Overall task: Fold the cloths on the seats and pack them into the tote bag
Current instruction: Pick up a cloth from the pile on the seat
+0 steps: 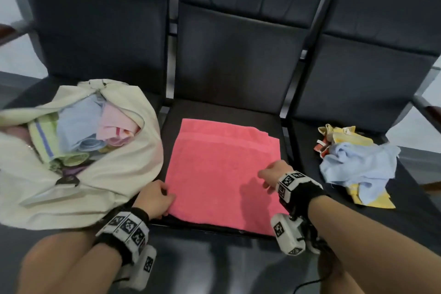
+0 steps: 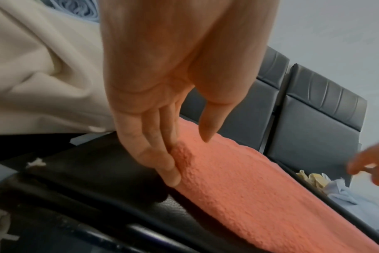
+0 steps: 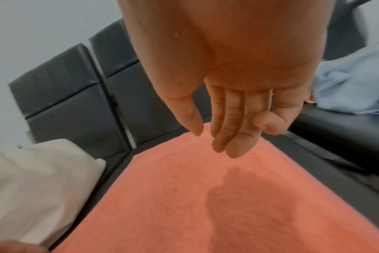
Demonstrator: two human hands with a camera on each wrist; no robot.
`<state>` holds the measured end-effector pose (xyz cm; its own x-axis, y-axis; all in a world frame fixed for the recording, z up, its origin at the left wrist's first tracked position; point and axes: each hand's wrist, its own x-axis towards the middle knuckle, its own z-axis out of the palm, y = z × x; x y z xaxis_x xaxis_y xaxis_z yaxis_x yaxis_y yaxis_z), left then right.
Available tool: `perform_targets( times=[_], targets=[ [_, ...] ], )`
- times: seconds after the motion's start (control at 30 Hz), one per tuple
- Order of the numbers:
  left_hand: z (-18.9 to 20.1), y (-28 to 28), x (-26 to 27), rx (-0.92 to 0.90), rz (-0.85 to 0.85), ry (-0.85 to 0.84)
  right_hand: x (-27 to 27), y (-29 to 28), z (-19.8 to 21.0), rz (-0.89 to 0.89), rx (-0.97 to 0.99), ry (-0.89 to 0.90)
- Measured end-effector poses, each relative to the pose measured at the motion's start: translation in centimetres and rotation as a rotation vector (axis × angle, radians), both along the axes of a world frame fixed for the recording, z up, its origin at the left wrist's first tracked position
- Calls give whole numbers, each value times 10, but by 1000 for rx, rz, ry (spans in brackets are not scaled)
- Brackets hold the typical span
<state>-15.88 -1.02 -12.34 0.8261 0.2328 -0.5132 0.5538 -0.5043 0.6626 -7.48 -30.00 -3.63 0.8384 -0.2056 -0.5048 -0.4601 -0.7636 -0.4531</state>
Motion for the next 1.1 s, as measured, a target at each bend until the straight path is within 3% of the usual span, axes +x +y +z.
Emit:
perform_targets(
  times=[0.17,0.4,0.6,0.87,1.1],
  targets=[
    [-17,15,-9,-25,30,-77,55,83,-7,195,-5,-27],
    [-14,34,5,82,-182,11,125,165,-40,247,-65,-103],
    [-9,38,10,185,-386,41,168,202,-69,181,-192,-120],
    [-3,38,20,176,-373,131,192,244,-90,152,-291,-78],
    [-10,39,21,256,-483,69,202,257,-91,133,-276,-127]
  ],
)
